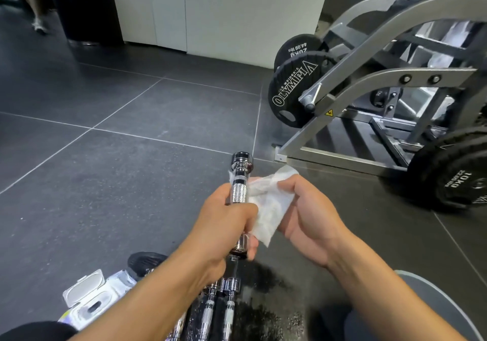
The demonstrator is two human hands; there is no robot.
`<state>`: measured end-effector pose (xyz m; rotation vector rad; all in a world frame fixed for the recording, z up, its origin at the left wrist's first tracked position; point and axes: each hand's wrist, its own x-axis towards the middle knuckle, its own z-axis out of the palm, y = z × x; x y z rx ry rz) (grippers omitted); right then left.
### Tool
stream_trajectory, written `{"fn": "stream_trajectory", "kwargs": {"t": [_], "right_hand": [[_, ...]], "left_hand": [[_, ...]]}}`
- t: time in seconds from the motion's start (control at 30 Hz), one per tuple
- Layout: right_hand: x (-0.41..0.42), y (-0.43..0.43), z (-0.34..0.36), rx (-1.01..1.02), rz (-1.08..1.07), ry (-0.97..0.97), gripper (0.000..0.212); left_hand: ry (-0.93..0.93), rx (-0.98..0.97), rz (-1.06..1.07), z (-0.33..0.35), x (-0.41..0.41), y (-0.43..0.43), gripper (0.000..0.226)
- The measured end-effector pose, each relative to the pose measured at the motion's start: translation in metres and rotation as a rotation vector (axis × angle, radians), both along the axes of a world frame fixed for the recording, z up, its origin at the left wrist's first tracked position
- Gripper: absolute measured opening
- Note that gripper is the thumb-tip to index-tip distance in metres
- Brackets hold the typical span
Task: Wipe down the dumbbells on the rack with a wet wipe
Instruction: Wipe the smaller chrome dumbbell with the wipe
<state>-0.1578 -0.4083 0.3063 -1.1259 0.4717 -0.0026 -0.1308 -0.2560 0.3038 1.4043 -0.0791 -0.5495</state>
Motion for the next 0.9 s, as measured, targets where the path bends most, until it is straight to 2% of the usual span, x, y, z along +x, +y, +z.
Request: {"fn": "stream_trajectory", "kwargs": {"t": [0.23,0.37,0.47,0.63,0.7,0.8,0.9], "right_hand": [[-0.003,-0.006,-0.004,0.022,0.005,0.007,0.056],[-0.008,-0.005,-0.01,-0.14,-0.078,-0.036,0.037],[-0.012,-0.015,-0.01,-0.192,-0.157,-0.052,0.031],[-0.015,-0.03,-0.004,-0.129,-0.24,-0.098,0.036],[-0.015,-0.035,-0.005,-0.045,-0.267,-0.11,0.031],[-0.018,-0.029,-0.009,0.144,-0.124,-0.056,0.015],[-0.022,-0.019,-0.009,0.114,0.052,0.069,0.022]], "left_hand": [[-0.078,-0.054,-0.055,0.009,-0.005,0.005,0.028],[-0.124,-0.057,-0.021,0.009,-0.006,0.002,0.025],[-0.152,-0.041,-0.006,0.009,-0.005,0.003,0.023],[-0.229,-0.012,0.002,0.01,-0.006,0.006,0.026],[-0.254,-0.005,0.003,0.011,-0.007,0.007,0.028],[-0.249,-0.004,0.011,0.011,-0.008,0.009,0.026],[-0.27,0.015,0.023,0.011,-0.008,0.009,0.025]]}}
